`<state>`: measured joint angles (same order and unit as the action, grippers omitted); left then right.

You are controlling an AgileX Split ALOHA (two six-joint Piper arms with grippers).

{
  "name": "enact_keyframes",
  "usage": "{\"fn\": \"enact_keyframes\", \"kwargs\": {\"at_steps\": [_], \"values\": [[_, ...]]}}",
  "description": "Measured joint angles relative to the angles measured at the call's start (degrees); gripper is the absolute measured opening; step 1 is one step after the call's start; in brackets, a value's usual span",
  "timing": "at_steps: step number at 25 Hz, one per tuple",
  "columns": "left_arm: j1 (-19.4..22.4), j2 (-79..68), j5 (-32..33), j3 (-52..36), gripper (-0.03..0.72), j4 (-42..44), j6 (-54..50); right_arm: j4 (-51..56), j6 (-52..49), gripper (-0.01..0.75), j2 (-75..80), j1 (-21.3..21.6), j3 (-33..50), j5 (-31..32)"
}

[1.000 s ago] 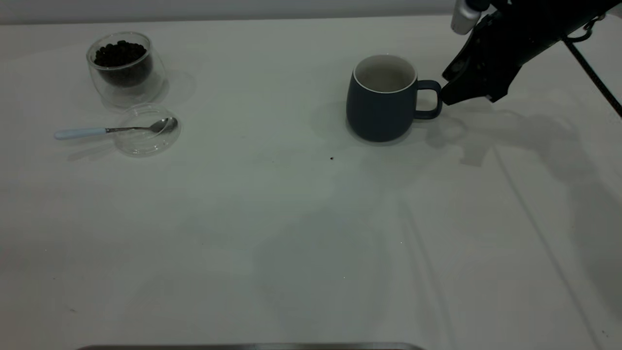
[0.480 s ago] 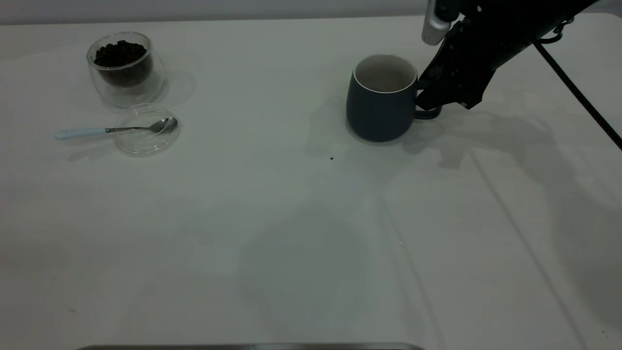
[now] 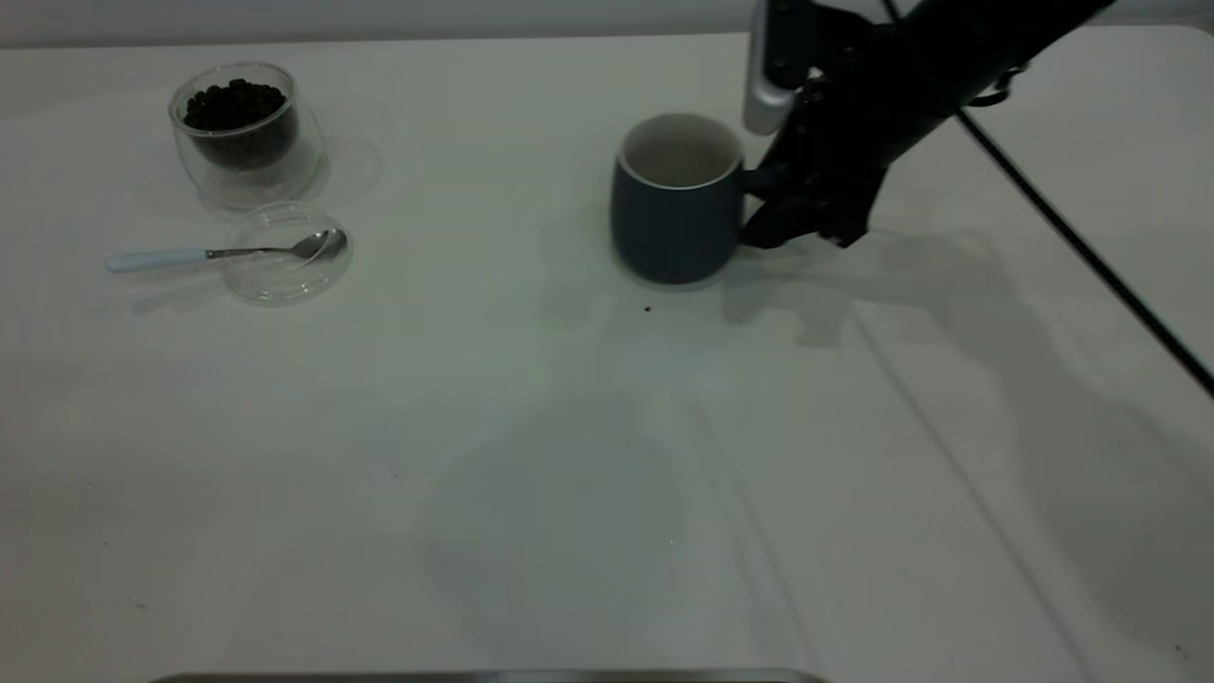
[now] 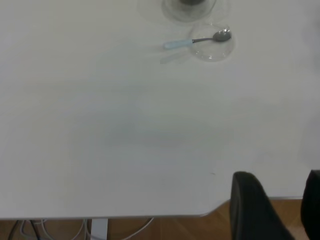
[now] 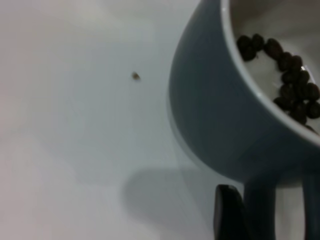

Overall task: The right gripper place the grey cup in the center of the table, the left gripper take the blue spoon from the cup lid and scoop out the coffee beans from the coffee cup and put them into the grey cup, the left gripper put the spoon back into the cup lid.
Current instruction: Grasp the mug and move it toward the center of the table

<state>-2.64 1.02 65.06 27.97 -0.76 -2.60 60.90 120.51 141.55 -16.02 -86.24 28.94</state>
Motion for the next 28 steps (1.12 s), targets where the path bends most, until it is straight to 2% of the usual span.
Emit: {"fn": "enact_keyframes", "kwargs": {"at_steps": [18,24,28], "values": [[0.0,0.0,0.0,0.0,0.318,0.0,-0.1,8.8,0.0,0.364,1.1,-7.4,-2.9,-0.2],[0.0,0.0,0.0,0.0,0.318,-0.1,-0.1,9.0,0.0,0.364,1.1,-7.8,-3.2,-0.3],[0.0,0.0,0.0,0.0,0.318,-0.1,-0.1,8.5,-2.5,0.364,0.0,-6.4,-3.4,0.8]]}}
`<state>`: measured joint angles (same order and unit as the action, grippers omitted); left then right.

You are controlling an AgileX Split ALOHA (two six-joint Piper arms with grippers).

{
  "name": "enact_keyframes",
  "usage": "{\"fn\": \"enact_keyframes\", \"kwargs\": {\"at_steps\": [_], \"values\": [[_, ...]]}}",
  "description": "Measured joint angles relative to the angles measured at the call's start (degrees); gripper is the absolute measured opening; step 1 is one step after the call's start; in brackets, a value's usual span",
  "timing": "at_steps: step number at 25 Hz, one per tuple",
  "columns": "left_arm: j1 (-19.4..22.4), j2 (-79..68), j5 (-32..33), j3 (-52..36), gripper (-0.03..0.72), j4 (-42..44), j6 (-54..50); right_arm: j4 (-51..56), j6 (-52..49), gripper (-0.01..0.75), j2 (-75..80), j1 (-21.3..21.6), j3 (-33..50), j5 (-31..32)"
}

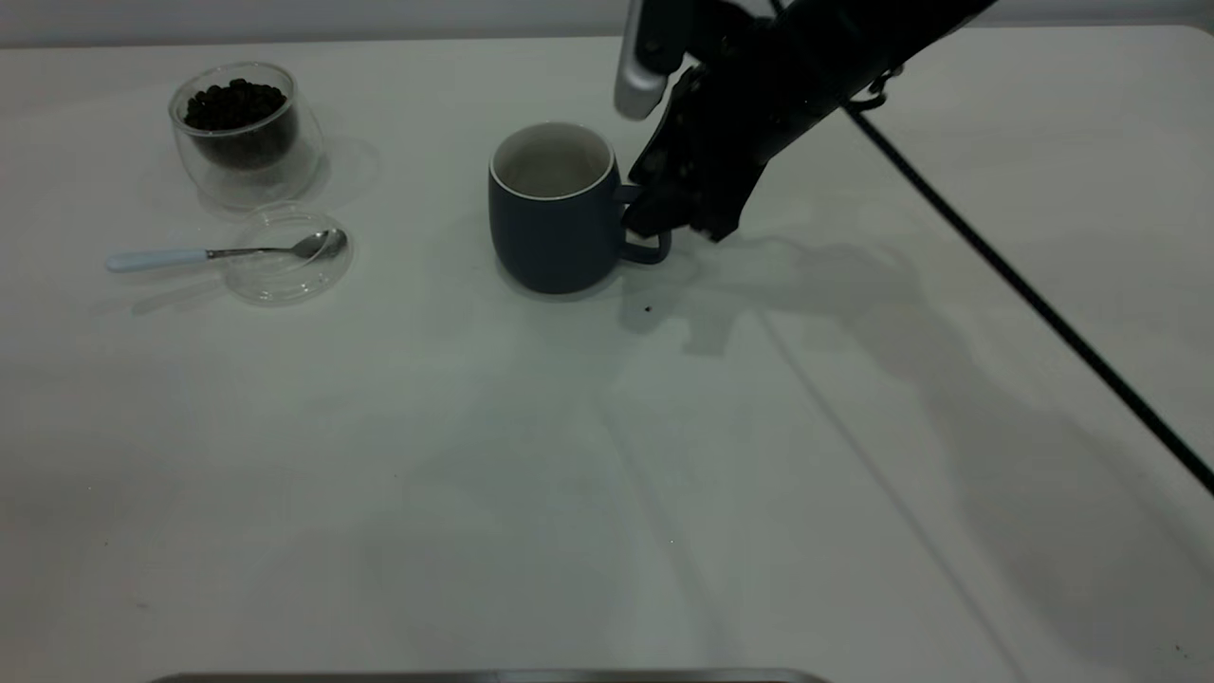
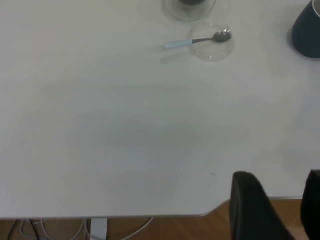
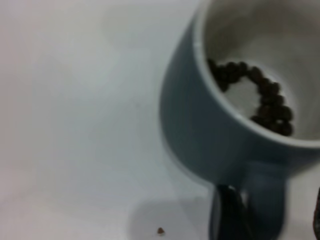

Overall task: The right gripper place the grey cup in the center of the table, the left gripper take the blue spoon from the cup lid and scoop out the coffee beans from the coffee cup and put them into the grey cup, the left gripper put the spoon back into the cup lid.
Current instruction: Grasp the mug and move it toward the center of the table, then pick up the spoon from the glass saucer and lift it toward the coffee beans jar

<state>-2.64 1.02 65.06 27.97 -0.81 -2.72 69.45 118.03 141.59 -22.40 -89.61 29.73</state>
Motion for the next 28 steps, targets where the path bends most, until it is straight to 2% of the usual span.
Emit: {"fn": "enact_keyframes", "kwargs": {"at_steps": [6,12,15,20,28], "values": [[0.0,0.0,0.0,0.0,0.318,0.0,0.0,-6.2,-12.7,0.364,-4.2,3.8,-0.7,11.8],[0.0,0.0,0.0,0.0,0.318,0.0,0.0,-15.8,-25.4,0.364,-11.0,7.5,-3.9,28.6],[0.0,0.0,0.0,0.0,0.318,0.0,0.0,-19.4,-35.5,0.364,-17.4,9.0,-4.2,36.6],[0.0,0.0,0.0,0.0,0.318,0.0,0.1,-26.2,-52.3,0.364,-27.5,10.0,-4.2,38.9],[0.0,0.0,0.0,0.0,0.318,0.0,0.1,-28.9,-57.5,0.364,-36.7,10.4,-4.2,40.2]]}}
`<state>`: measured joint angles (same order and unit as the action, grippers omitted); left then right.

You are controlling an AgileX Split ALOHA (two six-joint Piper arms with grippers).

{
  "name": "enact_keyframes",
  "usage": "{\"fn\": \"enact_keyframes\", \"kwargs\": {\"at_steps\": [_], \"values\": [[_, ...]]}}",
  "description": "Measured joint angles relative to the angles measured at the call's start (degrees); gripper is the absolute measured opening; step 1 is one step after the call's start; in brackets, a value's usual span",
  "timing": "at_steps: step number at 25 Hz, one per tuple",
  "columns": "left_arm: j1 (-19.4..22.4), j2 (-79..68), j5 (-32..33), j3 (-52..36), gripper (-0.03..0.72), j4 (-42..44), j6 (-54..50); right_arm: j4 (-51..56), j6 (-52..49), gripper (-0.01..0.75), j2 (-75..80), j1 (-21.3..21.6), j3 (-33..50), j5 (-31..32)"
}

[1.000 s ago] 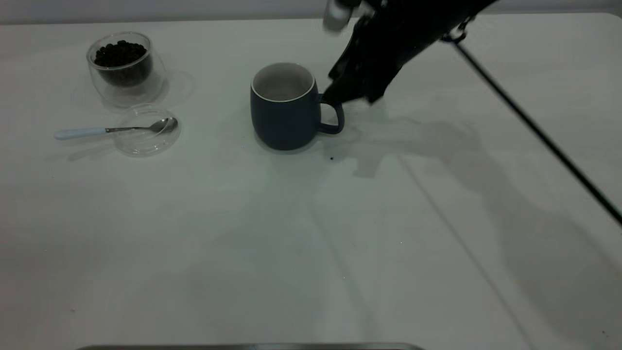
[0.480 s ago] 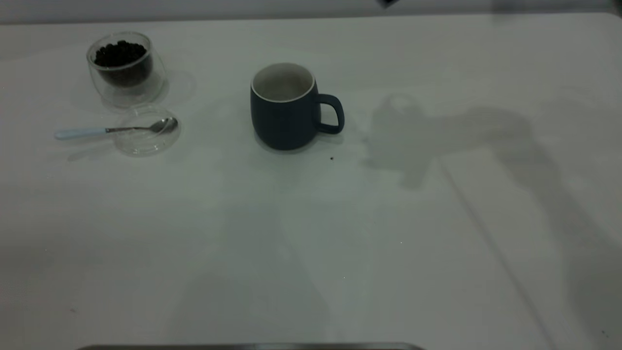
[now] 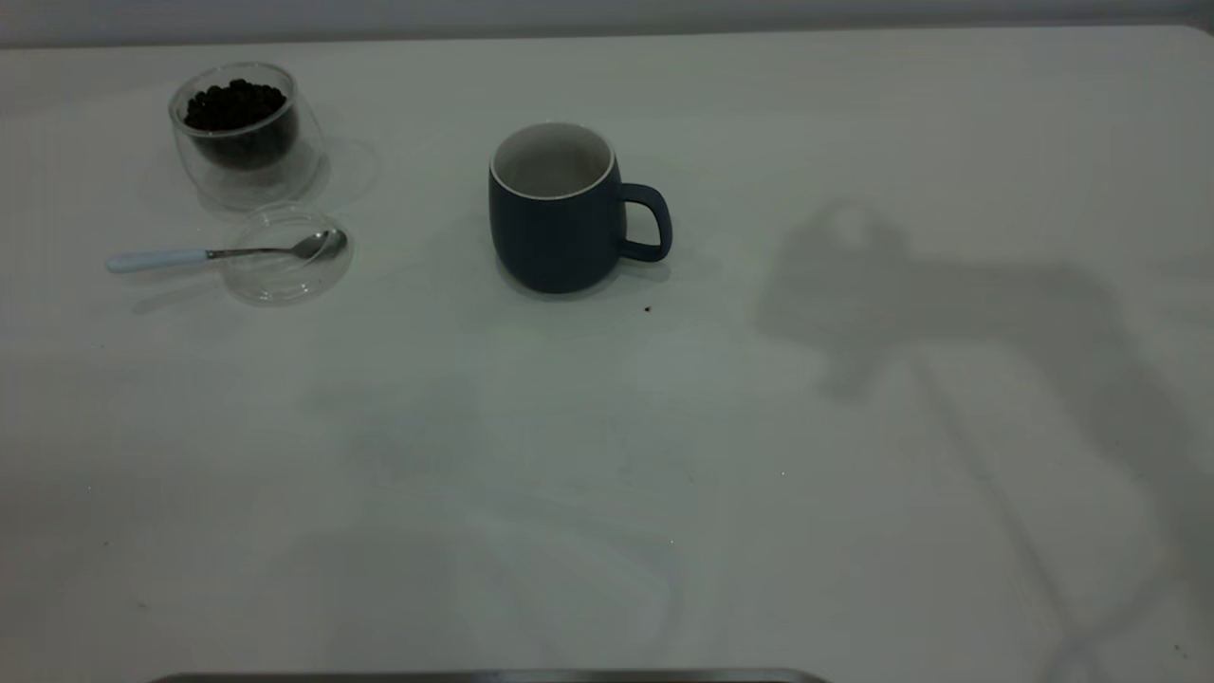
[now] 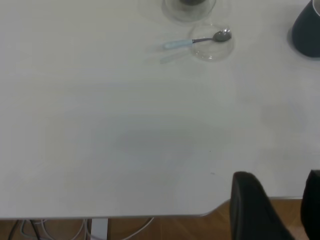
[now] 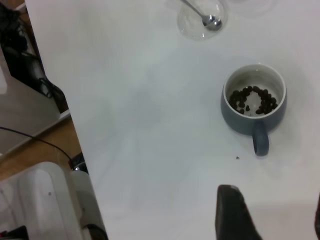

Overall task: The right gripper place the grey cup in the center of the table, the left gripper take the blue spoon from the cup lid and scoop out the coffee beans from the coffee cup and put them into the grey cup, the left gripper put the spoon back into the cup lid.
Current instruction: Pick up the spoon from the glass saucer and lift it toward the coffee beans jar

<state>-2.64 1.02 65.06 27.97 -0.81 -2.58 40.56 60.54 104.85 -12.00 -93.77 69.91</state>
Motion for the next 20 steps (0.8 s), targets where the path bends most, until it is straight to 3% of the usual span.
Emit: {"fn": "enact_keyframes", "kwargs": {"at_steps": [9,16,20], "values": [[0.0,0.0,0.0,0.0,0.318,0.0,0.0,-3.1,-11.9,0.364,-3.4,0.0,0.0,0.1],[0.0,0.0,0.0,0.0,0.318,0.0,0.0,-20.8,-31.8,0.364,-15.1,-0.1,0.5,0.7],[0.0,0.0,0.0,0.0,0.318,0.0,-0.1,-28.1,-40.2,0.364,-26.2,-0.1,7.8,0.8]]}}
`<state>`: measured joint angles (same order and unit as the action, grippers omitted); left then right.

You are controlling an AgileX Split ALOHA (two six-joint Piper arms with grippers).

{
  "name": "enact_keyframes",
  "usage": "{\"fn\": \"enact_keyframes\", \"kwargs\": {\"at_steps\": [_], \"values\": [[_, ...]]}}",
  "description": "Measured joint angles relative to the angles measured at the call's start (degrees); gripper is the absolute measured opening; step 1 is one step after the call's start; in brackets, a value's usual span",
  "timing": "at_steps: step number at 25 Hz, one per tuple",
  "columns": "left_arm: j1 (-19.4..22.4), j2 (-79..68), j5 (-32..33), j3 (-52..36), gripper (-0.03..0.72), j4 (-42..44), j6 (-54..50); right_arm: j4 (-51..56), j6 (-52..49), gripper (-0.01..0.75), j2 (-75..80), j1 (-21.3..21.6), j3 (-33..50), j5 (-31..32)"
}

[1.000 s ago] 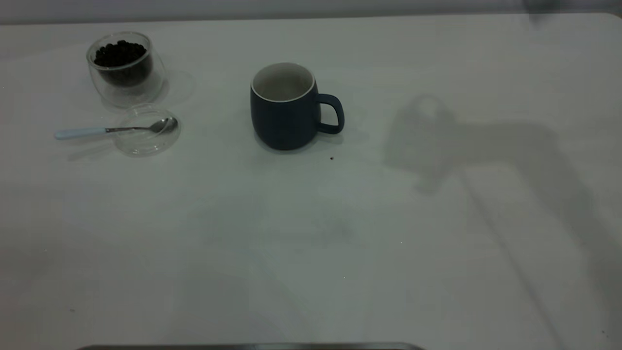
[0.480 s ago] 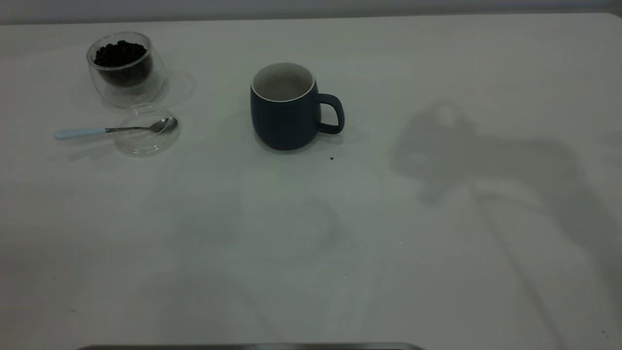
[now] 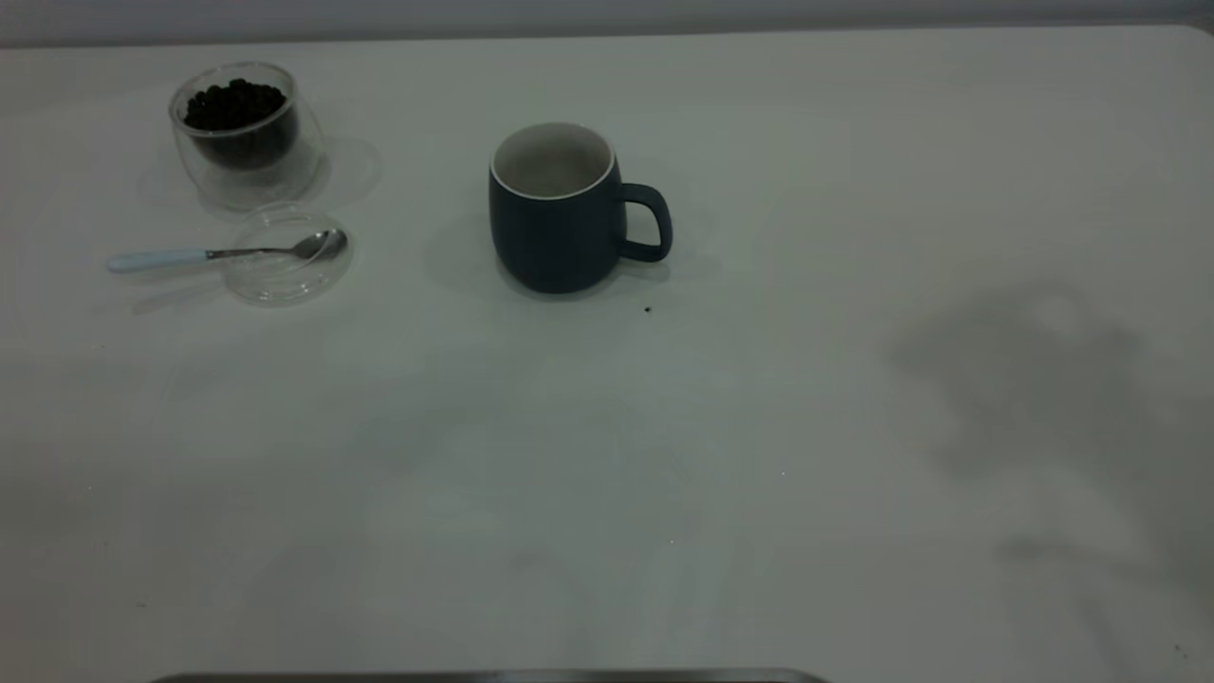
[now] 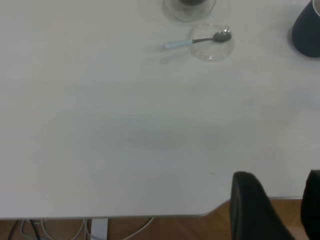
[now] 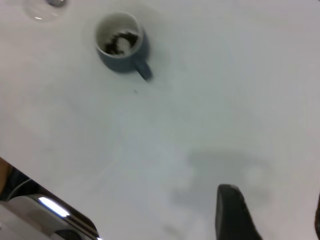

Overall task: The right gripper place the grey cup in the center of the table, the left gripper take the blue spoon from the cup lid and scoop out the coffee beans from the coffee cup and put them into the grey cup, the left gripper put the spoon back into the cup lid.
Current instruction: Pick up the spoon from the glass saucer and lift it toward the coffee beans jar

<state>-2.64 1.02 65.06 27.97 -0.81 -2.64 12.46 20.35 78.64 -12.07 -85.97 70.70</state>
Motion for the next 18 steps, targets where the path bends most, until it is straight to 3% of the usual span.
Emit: {"fn": "enact_keyframes", "kwargs": {"at_steps": [10,13,18], "values": [[0.0,0.0,0.0,0.0,0.318,0.0,-0.1,-8.3,-14.3,0.364,-30.6,0.6,37.8,0.3],[0.0,0.0,0.0,0.0,0.318,0.0,-0.1,-8.8,-17.1,0.364,-38.4,3.8,46.8,0.3],[0.0,0.0,0.0,0.0,0.318,0.0,-0.1,-9.1,-17.6,0.364,-50.7,12.4,54.1,-0.2]]}}
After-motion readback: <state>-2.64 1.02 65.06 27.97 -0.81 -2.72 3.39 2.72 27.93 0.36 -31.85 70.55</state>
